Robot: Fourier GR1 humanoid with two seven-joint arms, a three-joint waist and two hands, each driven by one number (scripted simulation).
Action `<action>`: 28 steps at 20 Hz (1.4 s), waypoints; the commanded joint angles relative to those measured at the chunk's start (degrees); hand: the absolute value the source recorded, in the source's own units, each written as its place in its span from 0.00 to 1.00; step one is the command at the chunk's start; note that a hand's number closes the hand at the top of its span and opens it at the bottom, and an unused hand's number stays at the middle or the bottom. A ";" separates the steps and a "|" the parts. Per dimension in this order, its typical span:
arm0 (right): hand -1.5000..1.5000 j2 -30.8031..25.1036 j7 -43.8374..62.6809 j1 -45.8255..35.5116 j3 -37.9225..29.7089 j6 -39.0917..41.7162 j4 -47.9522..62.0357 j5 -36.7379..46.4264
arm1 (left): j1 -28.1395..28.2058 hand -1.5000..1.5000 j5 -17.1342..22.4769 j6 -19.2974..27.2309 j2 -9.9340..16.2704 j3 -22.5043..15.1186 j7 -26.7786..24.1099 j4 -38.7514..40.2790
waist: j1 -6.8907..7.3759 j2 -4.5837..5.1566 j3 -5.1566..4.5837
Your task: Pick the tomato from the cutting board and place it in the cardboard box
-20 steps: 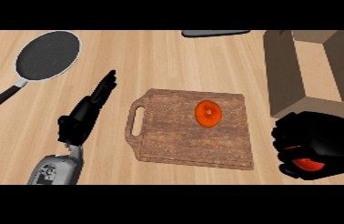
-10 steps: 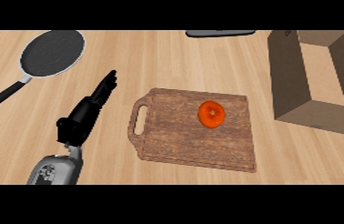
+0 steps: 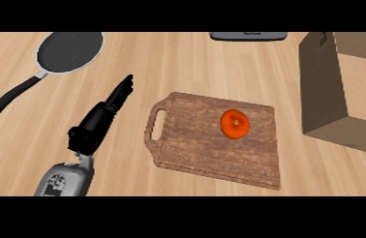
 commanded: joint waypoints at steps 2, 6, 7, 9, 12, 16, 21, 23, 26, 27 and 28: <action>1.00 -2.29 -13.97 -1.52 -0.73 13.82 5.61 -3.29 | -1.56 0.50 -0.29 -0.28 -1.15 -1.40 0.32 0.32 | 2.22 0.28 -0.14; 1.00 -2.31 -15.75 -2.11 -1.26 12.83 9.29 -3.25 | -2.96 0.50 -0.52 -0.77 -0.73 -1.39 1.20 0.88 | 2.44 0.26 -0.07; 1.00 -1.81 -15.73 -2.30 -0.73 12.08 9.49 -2.48 | -1.94 0.50 -0.38 -1.04 -1.08 -2.01 0.63 0.54 | 3.21 0.28 -0.08; 1.00 -1.43 -15.25 -3.62 -0.47 11.08 10.63 -1.23 | -2.36 0.50 -1.13 -0.91 -0.95 -2.36 0.73 0.68 | 3.99 0.33 -0.12; 1.00 0.24 -15.80 -5.11 0.61 8.09 10.70 1.61 | -3.17 0.50 -1.47 -0.04 -3.04 -3.54 1.00 1.66 | 4.44 0.57 -0.10; 1.00 4.29 -16.41 -5.70 3.23 5.01 12.44 5.68 | -3.54 0.50 -0.69 -1.91 -1.32 -2.64 0.08 1.94 | 4.58 0.46 -0.15; 1.00 8.33 -12.00 -7.48 9.23 5.67 15.38 11.62 | -4.59 0.50 -2.09 0.08 -3.80 -4.12 1.75 2.39 | 5.39 0.66 -0.21; 0.00 7.17 -11.56 -7.50 11.19 9.54 17.11 12.27 | -4.66 0.50 -0.97 -1.16 -1.89 -2.07 0.41 3.10 | 4.79 0.53 -0.30; 0.00 10.58 -10.58 -9.06 14.72 7.73 17.73 15.07 | -5.17 0.50 -0.12 -1.80 -1.92 -1.74 0.56 2.80 | 5.64 0.65 -0.24; 0.00 11.44 -10.58 -9.91 15.30 7.84 18.79 15.38 | -5.60 0.50 -0.99 -1.52 -3.23 -3.47 1.51 3.50 | 5.71 0.84 -0.18; 0.00 12.49 -10.84 -9.89 15.97 8.50 19.39 15.15 | -5.29 0.50 -1.80 -0.37 -2.86 -2.92 1.04 2.58 | 5.21 0.46 -0.21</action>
